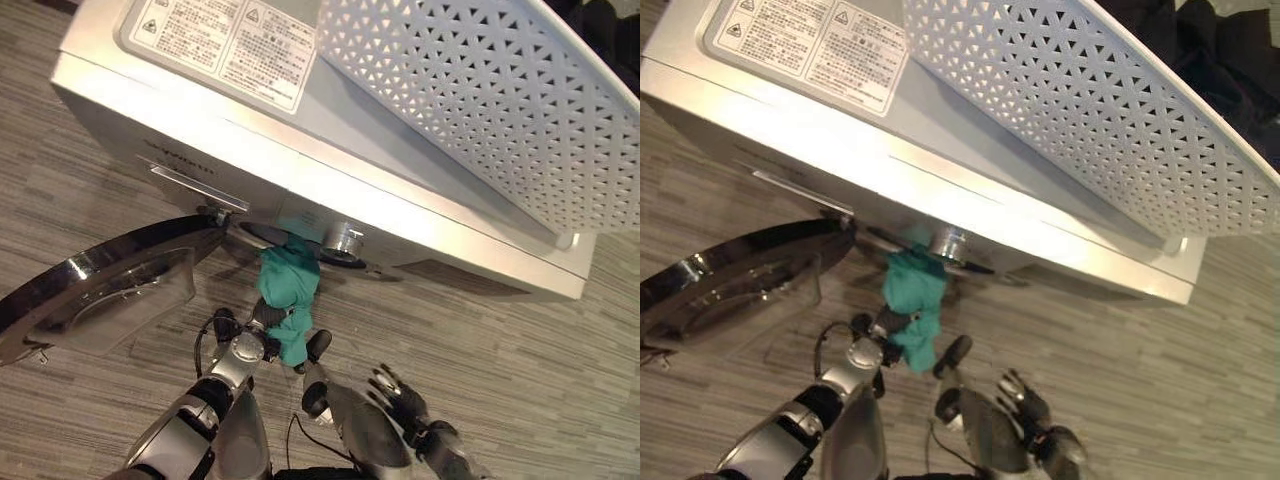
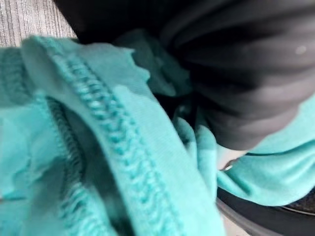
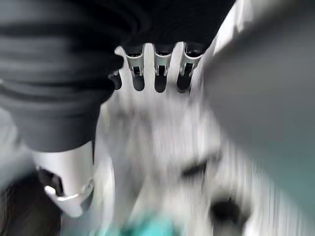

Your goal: Grab the laundry basket,head to the washer,open it,put in the laundry and shut it.

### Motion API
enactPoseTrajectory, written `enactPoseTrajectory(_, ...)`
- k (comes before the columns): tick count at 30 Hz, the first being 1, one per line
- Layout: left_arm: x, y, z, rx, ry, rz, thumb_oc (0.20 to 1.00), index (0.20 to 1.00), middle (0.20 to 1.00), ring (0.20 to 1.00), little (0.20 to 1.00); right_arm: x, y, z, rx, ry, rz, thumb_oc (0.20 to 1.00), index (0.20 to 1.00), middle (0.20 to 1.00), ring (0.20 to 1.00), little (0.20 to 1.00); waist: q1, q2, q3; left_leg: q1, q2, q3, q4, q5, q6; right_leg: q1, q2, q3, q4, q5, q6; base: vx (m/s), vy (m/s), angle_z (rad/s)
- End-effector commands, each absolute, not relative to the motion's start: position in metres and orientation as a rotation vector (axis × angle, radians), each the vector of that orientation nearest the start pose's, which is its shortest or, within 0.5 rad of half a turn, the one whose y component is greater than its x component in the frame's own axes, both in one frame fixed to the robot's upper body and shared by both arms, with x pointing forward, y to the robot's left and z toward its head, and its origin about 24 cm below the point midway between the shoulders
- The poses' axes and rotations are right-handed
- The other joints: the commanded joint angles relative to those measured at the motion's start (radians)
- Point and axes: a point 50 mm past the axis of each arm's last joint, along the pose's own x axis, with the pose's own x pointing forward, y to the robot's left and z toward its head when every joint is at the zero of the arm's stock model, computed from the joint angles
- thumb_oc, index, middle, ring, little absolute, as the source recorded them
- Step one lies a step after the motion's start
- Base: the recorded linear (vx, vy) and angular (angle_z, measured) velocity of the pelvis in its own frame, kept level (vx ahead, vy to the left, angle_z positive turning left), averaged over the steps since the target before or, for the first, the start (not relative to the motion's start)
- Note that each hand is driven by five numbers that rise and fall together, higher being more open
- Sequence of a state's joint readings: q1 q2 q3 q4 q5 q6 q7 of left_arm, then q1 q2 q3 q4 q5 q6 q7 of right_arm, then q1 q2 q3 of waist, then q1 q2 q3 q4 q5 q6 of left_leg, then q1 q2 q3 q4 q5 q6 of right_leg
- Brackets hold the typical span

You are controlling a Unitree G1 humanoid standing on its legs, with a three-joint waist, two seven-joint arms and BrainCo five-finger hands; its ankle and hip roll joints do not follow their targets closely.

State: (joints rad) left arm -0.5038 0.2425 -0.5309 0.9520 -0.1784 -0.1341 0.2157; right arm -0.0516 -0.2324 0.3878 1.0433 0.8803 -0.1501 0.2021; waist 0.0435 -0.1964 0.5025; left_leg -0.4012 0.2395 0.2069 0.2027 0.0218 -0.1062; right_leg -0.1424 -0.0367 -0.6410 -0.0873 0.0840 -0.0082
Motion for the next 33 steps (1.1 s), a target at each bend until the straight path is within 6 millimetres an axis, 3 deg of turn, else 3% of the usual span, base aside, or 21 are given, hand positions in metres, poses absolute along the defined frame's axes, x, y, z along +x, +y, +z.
enactPoseTrajectory(1, 0.319, 0.117, -0.016, 0.424, 0.234, -0.192, 0.2, 0.2, 0.2, 0.2, 0.2, 0.158, -0.214, -0.136, 0.2, 0.867, -0.126, 1.0, 1.0, 1.0, 1.0, 1.0, 0.023, 0.036, 0.017, 0.013, 0.04, 0.104, -0.228, 0.224, -0.028, 0.071, -0.048, -0.006, 0.154, -0.204, 0.077, 0.0, 0.0, 0.0)
enactPoseTrajectory(5, 0.325, 0.115, -0.007, 0.421, 0.194, -0.179, 0.2, 0.2, 0.2, 0.2, 0.2, 0.15, -0.218, -0.144, 0.082, 0.959, -0.159, 1.0, 1.0, 1.0, 1.0, 1.0, 0.025, 0.051, 0.018, -0.023, 0.037, 0.104, -0.22, 0.222, -0.026, 0.044, -0.049, -0.004, 0.15, -0.2, 0.081, -0.01, 0.015, -0.05)
enactPoseTrajectory(12, 0.348, 0.125, 0.016, 0.397, 0.165, -0.088, 0.2, 0.2, 0.2, 0.2, 0.2, 0.176, -0.198, -0.135, 0.045, 0.882, -0.081, 1.0, 1.0, 1.0, 1.0, 1.0, 0.002, 0.038, 0.018, -0.071, 0.043, 0.112, -0.2, 0.213, -0.023, 0.001, -0.051, 0.009, 0.147, -0.19, 0.086, -0.01, 0.019, -0.02)
enactPoseTrajectory(13, 0.369, 0.131, 0.045, 0.405, 0.103, -0.034, 0.2, 0.2, 0.2, 0.2, 0.2, 0.187, -0.196, -0.131, 0.005, 0.862, -0.082, 1.0, 1.0, 1.0, 1.0, 1.0, -0.012, 0.027, 0.018, -0.104, 0.043, 0.11, -0.184, 0.206, -0.02, -0.024, -0.053, 0.015, 0.146, -0.181, 0.091, -0.03, 0.053, -0.01)
enactPoseTrajectory(14, 0.378, 0.133, 0.062, 0.403, 0.062, -0.015, 0.2, 0.2, 0.2, 0.2, 0.2, 0.192, -0.195, -0.129, -0.02, 0.857, -0.085, 1.0, 1.0, 1.0, 1.0, 1.0, -0.015, 0.024, 0.018, -0.122, 0.043, 0.106, -0.176, 0.201, -0.018, -0.036, -0.053, 0.016, 0.147, -0.178, 0.093, -0.03, 0.041, -0.06)
enactPoseTrajectory(15, 0.385, 0.134, 0.076, 0.395, 0.021, 0.003, 0.2, 0.2, 0.2, 0.2, 0.2, 0.197, -0.193, -0.127, -0.034, 0.848, -0.083, 1.0, 1.0, 1.0, 1.0, 1.0, -0.017, 0.023, 0.018, -0.139, 0.042, 0.102, -0.166, 0.197, -0.017, -0.048, -0.055, 0.014, 0.148, -0.176, 0.095, -0.01, 0.012, -0.15)
enactPoseTrajectory(16, 0.385, 0.134, 0.077, 0.395, 0.018, 0.004, 0.2, 0.2, 0.2, 0.2, 0.2, 0.199, -0.193, -0.127, -0.034, 0.845, -0.082, 1.0, 1.0, 1.0, 1.0, 1.0, -0.019, 0.023, 0.018, -0.145, 0.042, 0.1, -0.162, 0.196, -0.016, -0.051, -0.055, 0.013, 0.15, -0.176, 0.095, -0.02, 0.025, -0.14)
enactPoseTrajectory(17, 0.401, 0.129, 0.121, 0.363, -0.101, 0.032, 0.2, 0.2, 0.2, 0.2, 0.2, 0.209, -0.187, -0.122, -0.048, 0.819, -0.065, 1.0, 1.0, 1.0, 1.0, 1.0, -0.03, 0.022, 0.018, -0.197, 0.036, 0.089, -0.126, 0.181, -0.01, -0.091, -0.06, 0.015, 0.175, -0.178, 0.093, 0.0, 0.037, -0.13)
enactPoseTrajectory(19, 0.407, 0.124, 0.152, 0.321, -0.196, 0.044, 0.2, 0.2, 0.2, 0.2, 0.2, 0.218, -0.183, -0.117, -0.052, 0.789, -0.051, 1.0, 1.0, 1.0, 1.0, 1.0, -0.042, 0.025, 0.018, -0.247, 0.028, 0.072, -0.096, 0.167, -0.002, -0.13, -0.065, 0.011, 0.2, -0.187, 0.09, 0.0, 0.022, -0.01)
enactPoseTrajectory(20, 0.409, 0.117, 0.174, 0.276, -0.269, 0.041, 0.2, 0.2, 0.2, 0.2, 0.2, 0.222, -0.178, -0.115, -0.046, 0.774, -0.036, 1.0, 1.0, 1.0, 1.0, 1.0, -0.046, 0.028, 0.018, -0.269, 0.022, 0.066, -0.089, 0.161, 0.001, -0.147, -0.067, 0.009, 0.209, -0.191, 0.089, 0.01, 0.014, 0.1)
enactPoseTrajectory(21, 0.409, 0.117, 0.175, 0.275, -0.271, 0.041, 0.2, 0.2, 0.2, 0.2, 0.2, 0.223, -0.178, -0.114, -0.046, 0.772, -0.036, 1.0, 1.0, 1.0, 1.0, 1.0, -0.048, 0.029, 0.018, -0.274, 0.021, 0.063, -0.085, 0.16, 0.001, -0.15, -0.067, 0.007, 0.211, -0.193, 0.089, 0.02, 0.024, 0.11)
enactPoseTrajectory(25, 0.413, 0.093, 0.241, 0.015, -0.411, 0.051, 0.2, 0.2, 0.2, 0.2, 0.2, 0.242, -0.164, -0.101, -0.036, 0.7, -0.008, 1.0, 1.0, 1.0, 1.0, 1.0, -0.078, 0.024, 0.018, -0.346, 0.008, 0.043, -0.078, 0.149, 0.008, -0.226, -0.075, 0.008, 0.245, -0.205, 0.091, 0.03, 0.024, 0.08)
enactPoseTrajectory(26, 0.412, 0.087, 0.267, -0.086, -0.462, 0.043, 0.2, 0.2, 0.2, 0.2, 0.2, 0.246, -0.163, -0.098, -0.023, 0.684, -0.012, 1.0, 1.0, 1.0, 1.0, 1.0, -0.09, 0.022, 0.018, -0.367, 0.004, 0.035, -0.08, 0.148, 0.008, -0.249, -0.079, 0.01, 0.256, -0.205, 0.094, 0.03, 0.014, 0.2)
enactPoseTrajectory(29, 0.403, 0.074, 0.311, -0.235, -0.563, -0.008, 0.2, 0.2, 0.2, 0.2, 0.2, 0.251, -0.169, -0.093, -0.019, 0.659, -0.033, 1.0, 1.0, 1.0, 1.0, 1.0, -0.123, 0.034, 0.018, -0.431, -0.008, 0.0, -0.054, 0.14, 0.016, -0.332, -0.089, 0.041, 0.322, -0.219, 0.093, 0.02, 0.015, 0.11)
enactPoseTrajectory(31, 0.397, 0.08, 0.354, -0.346, -0.628, -0.01, 0.2, 0.2, 0.2, 0.2, 0.2, 0.257, -0.179, -0.087, -0.003, 0.631, -0.057, 1.0, 1.0, 1.0, 1.0, 1.0, -0.153, 0.042, 0.017, -0.491, -0.005, -0.024, -0.01, 0.129, 0.019, -0.414, -0.091, 0.069, 0.407, -0.262, 0.072, -0.01, 0.046, 0.07)
enactPoseTrajectory(33, 0.393, 0.088, 0.377, -0.41, -0.661, -0.003, 0.2, 0.2, 0.2, 0.2, 0.2, 0.262, -0.185, -0.082, 0.003, 0.615, -0.073, 1.0, 1.0, 1.0, 1.0, 1.0, -0.161, 0.049, 0.017, -0.535, 0.002, -0.039, 0.01, 0.125, 0.018, -0.464, -0.103, 0.07, 0.452, -0.281, 0.069, -0.01, -0.008, -0.05)
